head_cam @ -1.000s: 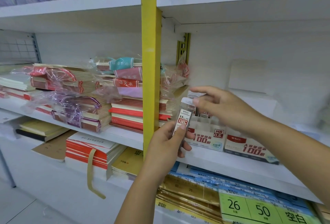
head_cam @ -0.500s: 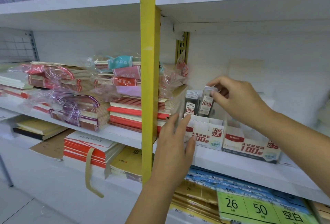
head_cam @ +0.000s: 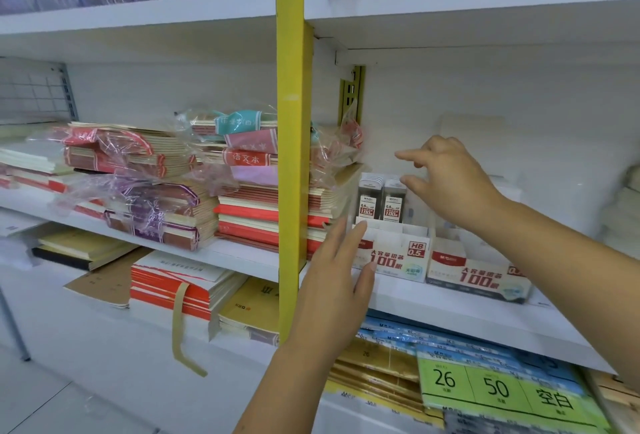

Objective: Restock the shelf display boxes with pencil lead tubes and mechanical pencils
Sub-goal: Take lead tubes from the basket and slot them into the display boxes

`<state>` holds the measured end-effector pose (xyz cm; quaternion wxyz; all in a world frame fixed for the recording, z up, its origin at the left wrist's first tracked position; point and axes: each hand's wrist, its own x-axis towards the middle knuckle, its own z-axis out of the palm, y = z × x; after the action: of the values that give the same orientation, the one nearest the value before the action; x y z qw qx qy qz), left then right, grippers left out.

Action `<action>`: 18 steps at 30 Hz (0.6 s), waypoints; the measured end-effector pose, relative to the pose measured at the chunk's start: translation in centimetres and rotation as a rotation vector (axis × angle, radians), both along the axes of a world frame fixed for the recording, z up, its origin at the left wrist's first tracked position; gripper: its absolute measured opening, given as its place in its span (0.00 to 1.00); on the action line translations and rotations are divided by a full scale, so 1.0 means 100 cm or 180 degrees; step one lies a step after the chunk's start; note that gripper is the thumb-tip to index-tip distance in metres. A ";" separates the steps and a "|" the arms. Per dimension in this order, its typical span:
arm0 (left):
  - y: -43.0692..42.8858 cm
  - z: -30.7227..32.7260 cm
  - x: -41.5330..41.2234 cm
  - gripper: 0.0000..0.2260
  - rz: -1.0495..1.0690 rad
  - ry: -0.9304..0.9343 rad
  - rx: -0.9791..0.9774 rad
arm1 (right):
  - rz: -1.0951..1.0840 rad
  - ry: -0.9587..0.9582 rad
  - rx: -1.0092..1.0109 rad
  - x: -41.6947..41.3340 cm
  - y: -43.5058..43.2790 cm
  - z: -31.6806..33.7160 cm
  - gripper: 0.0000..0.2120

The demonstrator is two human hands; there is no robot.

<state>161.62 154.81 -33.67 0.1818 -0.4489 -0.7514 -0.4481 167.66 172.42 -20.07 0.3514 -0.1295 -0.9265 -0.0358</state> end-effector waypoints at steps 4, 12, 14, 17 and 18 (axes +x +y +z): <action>-0.027 -0.018 0.026 0.20 0.0193 0.0265 0.0161 | 0.0948 0.0852 -0.1019 0.063 -0.037 -0.017 0.11; -0.071 -0.187 0.080 0.20 -0.0773 -0.0756 -0.2369 | 0.0665 -0.0617 -0.3480 0.157 -0.054 -0.228 0.07; -0.071 -0.236 0.086 0.23 -0.0766 -0.1226 -0.2783 | 0.0160 -0.1231 -0.3845 0.170 -0.048 -0.306 0.07; -0.068 -0.299 0.098 0.24 -0.0572 -0.1956 -0.2940 | -0.0591 -0.1913 -0.3878 0.190 -0.048 -0.408 0.11; -0.067 -0.317 0.102 0.25 -0.0475 -0.2189 -0.2944 | -0.0755 -0.2105 -0.3858 0.196 -0.050 -0.435 0.12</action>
<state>171.78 148.10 -65.39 -0.3198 -0.3620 -0.8513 -0.2049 187.28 167.40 -63.53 -0.0894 -0.3851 -0.8212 0.4115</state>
